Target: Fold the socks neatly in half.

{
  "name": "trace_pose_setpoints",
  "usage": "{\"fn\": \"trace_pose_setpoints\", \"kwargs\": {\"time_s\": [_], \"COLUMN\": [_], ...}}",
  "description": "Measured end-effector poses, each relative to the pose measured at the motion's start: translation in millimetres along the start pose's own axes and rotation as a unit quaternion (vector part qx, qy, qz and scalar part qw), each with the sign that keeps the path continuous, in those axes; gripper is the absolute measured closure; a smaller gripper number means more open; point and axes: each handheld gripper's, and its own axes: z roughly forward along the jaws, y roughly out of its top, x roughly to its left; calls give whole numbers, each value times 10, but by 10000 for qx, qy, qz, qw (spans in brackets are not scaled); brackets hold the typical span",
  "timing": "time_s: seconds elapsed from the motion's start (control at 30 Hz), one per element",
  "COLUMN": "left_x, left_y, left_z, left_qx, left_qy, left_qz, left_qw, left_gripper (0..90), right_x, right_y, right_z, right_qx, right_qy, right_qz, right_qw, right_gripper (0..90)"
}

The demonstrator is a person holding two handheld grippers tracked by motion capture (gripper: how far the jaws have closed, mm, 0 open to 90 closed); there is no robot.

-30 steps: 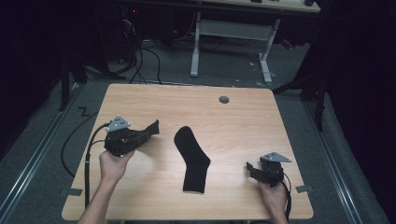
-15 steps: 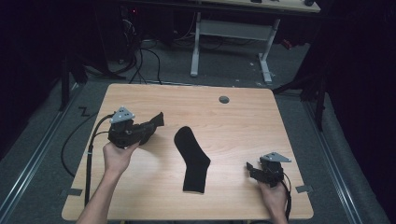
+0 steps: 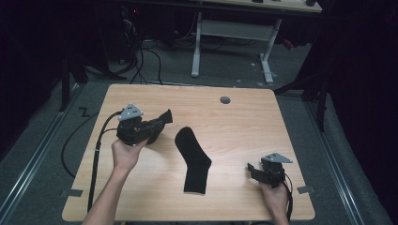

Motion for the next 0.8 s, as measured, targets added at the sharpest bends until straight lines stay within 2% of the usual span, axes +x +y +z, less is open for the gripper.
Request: {"fn": "trace_pose_setpoints", "kwargs": {"time_s": [0.3, 0.8], "left_x": [-27, -183], "left_y": [72, 171], "left_z": [74, 214], "left_qx": [-45, -68], "left_qy": [-61, -284], "left_qz": [40, 199], "left_qw": [10000, 9994], "left_gripper": [814, 815], "right_x": [0, 1], "right_y": [0, -1], "right_z": [0, -1], "right_qx": [1, 2], "right_qy": [1, -2], "right_qz": [-1, 3], "right_qw": [10000, 10000], "right_gripper": [346, 345]}}
